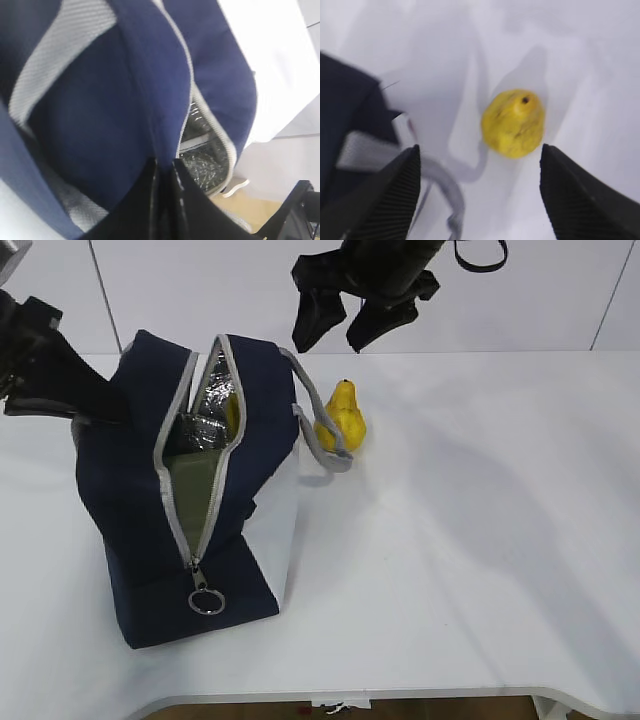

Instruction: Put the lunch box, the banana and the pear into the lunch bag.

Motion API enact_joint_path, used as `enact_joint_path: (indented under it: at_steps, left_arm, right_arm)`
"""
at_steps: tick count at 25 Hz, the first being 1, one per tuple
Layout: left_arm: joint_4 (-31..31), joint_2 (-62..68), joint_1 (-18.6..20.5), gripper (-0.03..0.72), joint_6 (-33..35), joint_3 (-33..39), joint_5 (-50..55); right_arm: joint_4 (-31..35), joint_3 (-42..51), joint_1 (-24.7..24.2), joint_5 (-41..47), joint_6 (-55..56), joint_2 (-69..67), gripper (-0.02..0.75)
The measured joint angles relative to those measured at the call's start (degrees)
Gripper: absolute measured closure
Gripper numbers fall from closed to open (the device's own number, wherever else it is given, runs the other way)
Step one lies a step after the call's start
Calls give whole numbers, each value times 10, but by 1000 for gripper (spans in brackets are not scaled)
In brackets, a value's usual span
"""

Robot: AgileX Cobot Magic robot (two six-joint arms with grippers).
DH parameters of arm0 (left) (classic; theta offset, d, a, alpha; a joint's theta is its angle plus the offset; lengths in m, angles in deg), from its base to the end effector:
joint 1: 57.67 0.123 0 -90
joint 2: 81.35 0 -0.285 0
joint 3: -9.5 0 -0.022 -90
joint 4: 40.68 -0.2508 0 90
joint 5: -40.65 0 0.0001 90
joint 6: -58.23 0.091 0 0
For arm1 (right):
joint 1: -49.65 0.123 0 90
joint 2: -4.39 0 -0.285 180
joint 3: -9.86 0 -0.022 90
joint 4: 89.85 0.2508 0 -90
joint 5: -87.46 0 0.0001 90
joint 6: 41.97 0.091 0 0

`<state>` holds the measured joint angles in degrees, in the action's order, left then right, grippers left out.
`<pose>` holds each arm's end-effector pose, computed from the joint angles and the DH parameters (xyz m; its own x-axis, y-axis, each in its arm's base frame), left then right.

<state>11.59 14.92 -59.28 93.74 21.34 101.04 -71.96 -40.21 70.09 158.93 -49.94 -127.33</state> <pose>0.3021 -0.0711 0.2893 -0.8906 0.0624 -0.4506 0.3547 0.7154 -0.6020 0.4359 0.1907 0.3168 -0.8117 -0.3401 -0.4748 -0.4914 0.8371 0.2404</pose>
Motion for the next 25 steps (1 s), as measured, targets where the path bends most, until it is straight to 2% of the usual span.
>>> enact_joint_path:
  at_steps: [3, 10, 16, 25]
  left_arm:
    - [-9, -1, 0, 688, -8, 0, 0]
    - [-9, -1, 0, 688, -24, 0, 5]
    - [-9, -1, 0, 688, -32, 0, 11]
    - [-9, -1, 0, 688, -34, 0, 13]
  right_arm:
    - [-20, 0, -9, -10, 18, 0, 181]
    - [-79, 0, -14, -104, 47, -37, 182]
    - [-81, 0, -18, -161, 66, -79, 182]
    - [-71, -1, -22, -186, 80, -129, 183]
